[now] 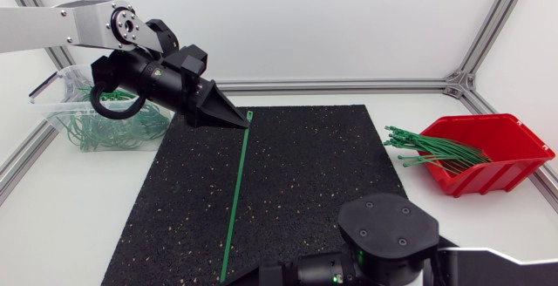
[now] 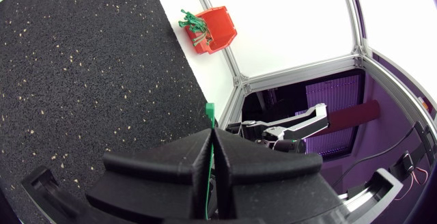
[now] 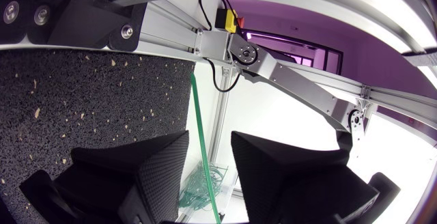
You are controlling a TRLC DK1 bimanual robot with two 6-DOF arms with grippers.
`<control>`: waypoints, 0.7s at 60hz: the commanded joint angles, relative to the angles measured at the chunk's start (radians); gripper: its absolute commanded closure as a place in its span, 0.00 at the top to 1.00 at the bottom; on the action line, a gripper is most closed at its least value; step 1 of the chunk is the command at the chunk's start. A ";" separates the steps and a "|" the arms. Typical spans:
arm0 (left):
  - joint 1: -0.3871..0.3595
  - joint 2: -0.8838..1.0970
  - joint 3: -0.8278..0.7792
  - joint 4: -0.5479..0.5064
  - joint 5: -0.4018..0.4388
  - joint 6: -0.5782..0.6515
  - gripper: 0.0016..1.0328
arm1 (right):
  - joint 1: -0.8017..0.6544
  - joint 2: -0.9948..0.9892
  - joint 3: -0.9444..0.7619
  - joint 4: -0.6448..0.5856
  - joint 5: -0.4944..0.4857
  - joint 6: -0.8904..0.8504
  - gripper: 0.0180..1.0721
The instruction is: Take a green cable tie from the red box, thread the tail through the head to close it, then place it in the transparent bin on the left.
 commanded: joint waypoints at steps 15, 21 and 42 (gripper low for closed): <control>-0.016 0.029 0.027 -0.021 0.020 0.037 0.03 | 0.011 0.052 0.004 0.036 0.008 -0.022 0.34; -0.015 0.029 0.030 -0.021 0.022 0.037 0.03 | 0.008 0.057 0.008 0.038 0.007 -0.020 0.34; -0.016 0.033 0.038 -0.026 0.028 0.038 0.03 | 0.009 0.069 0.013 0.059 0.014 -0.019 0.23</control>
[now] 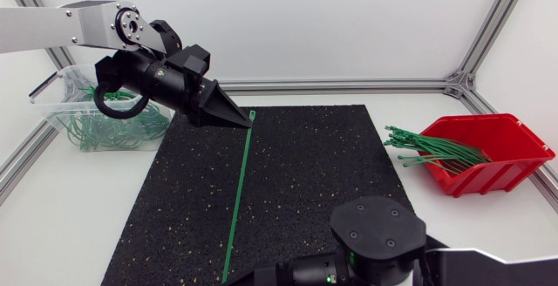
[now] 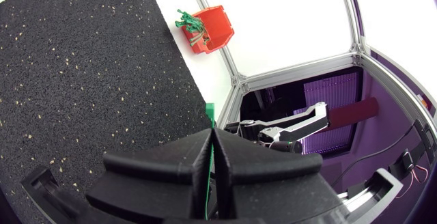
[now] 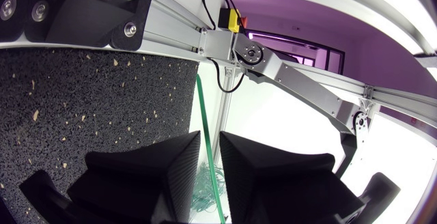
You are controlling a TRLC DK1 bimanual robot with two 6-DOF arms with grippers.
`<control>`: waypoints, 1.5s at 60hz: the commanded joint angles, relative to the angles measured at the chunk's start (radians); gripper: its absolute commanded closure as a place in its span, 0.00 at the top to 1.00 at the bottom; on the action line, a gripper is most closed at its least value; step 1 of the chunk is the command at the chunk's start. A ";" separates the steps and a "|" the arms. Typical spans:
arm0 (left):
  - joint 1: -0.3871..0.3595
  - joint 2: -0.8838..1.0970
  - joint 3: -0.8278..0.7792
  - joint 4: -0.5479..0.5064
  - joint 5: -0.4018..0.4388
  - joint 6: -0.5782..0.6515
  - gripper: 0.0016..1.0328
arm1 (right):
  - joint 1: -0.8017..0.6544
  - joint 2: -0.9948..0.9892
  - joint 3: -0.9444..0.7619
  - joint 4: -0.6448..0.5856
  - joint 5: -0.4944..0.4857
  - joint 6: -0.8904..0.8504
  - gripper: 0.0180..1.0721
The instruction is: Take a green cable tie from the red box, thread the tail through the head to close it, then place it in the transparent bin on the left.
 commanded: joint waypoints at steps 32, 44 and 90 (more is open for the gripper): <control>0.004 0.006 0.014 -0.085 0.046 0.116 0.03 | -0.005 -0.025 0.017 0.011 -0.014 0.098 0.06; 0.004 -0.038 -0.023 -0.082 0.081 0.156 0.03 | -0.016 -0.069 -0.003 0.017 -0.030 0.254 0.05; -0.012 -0.142 -0.115 0.036 0.173 0.162 0.03 | -0.180 -0.128 -0.023 -0.007 -0.158 0.931 0.05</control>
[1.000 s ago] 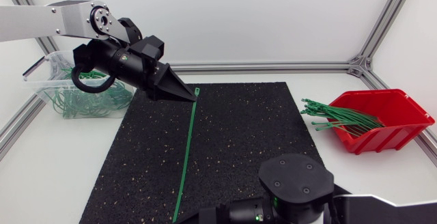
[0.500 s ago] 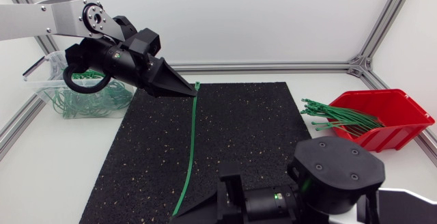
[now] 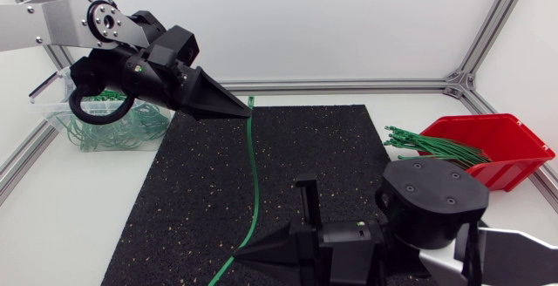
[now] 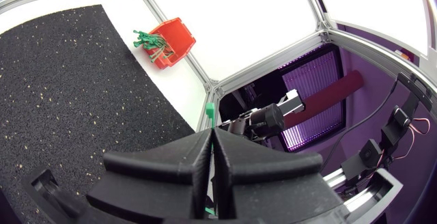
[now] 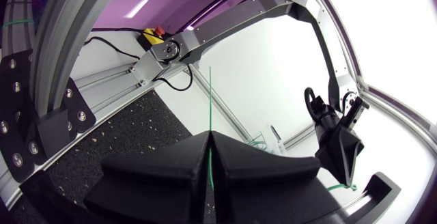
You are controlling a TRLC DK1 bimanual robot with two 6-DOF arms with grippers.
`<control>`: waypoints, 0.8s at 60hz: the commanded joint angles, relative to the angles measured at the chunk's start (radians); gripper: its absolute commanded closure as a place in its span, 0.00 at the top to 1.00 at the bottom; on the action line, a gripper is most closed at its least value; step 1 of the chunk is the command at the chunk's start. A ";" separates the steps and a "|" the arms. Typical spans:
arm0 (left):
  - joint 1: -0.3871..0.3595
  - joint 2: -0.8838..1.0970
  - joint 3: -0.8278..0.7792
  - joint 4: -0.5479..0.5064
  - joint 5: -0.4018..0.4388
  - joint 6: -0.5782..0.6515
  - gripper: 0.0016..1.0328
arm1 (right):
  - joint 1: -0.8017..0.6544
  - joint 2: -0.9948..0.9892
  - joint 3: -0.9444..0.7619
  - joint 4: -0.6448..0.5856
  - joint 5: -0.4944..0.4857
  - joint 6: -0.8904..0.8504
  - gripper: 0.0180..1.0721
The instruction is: Take a green cable tie from the red box, thread the tail through the head to close it, then place it in the transparent bin on the left.
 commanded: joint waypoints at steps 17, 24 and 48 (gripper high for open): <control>0.000 -0.047 -0.077 0.146 0.037 0.024 0.03 | 0.009 0.034 0.058 -0.131 0.025 0.249 0.05; 0.018 -0.058 -0.108 0.217 0.039 0.024 0.03 | 0.009 0.018 0.120 -0.291 -0.008 0.314 0.05; 0.027 -0.145 -0.239 0.419 0.026 0.017 0.03 | -0.018 -0.104 0.308 -0.578 -0.106 0.718 0.05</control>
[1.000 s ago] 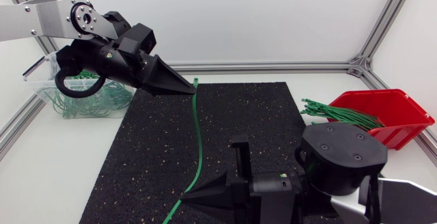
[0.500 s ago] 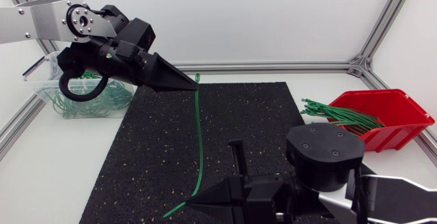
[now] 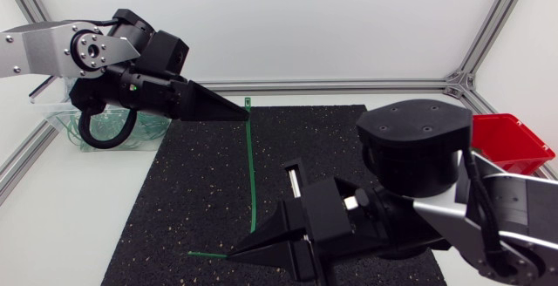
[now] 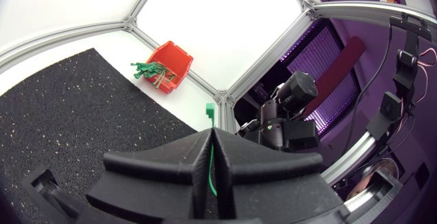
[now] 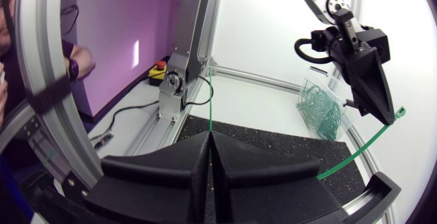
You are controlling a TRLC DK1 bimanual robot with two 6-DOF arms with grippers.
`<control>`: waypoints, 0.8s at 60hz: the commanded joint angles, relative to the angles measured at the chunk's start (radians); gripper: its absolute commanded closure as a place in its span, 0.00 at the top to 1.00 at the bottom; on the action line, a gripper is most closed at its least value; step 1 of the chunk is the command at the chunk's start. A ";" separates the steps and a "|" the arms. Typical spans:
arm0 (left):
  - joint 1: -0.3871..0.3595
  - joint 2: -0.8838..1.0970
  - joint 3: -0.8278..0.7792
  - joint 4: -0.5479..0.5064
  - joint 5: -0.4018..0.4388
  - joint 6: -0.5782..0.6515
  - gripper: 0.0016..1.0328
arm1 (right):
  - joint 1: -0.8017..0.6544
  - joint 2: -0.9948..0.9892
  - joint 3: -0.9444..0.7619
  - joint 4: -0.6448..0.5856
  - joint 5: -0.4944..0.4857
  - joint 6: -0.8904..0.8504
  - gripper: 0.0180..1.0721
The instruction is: Take a green cable tie from the red box, thread the tail through the head to close it, then place it in the transparent bin on the left.
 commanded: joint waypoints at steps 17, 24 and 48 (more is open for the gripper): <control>-0.024 -0.200 -0.160 0.085 0.005 0.010 0.03 | -0.048 -0.167 0.059 -0.061 -0.039 0.447 0.05; -0.032 -0.215 -0.197 0.188 -0.046 -0.036 0.03 | -0.065 -0.226 0.041 -0.071 -0.039 0.442 0.05; -0.125 -0.304 -0.484 0.953 -0.185 -0.549 0.03 | -0.071 -0.295 0.018 -0.143 -0.024 0.545 0.05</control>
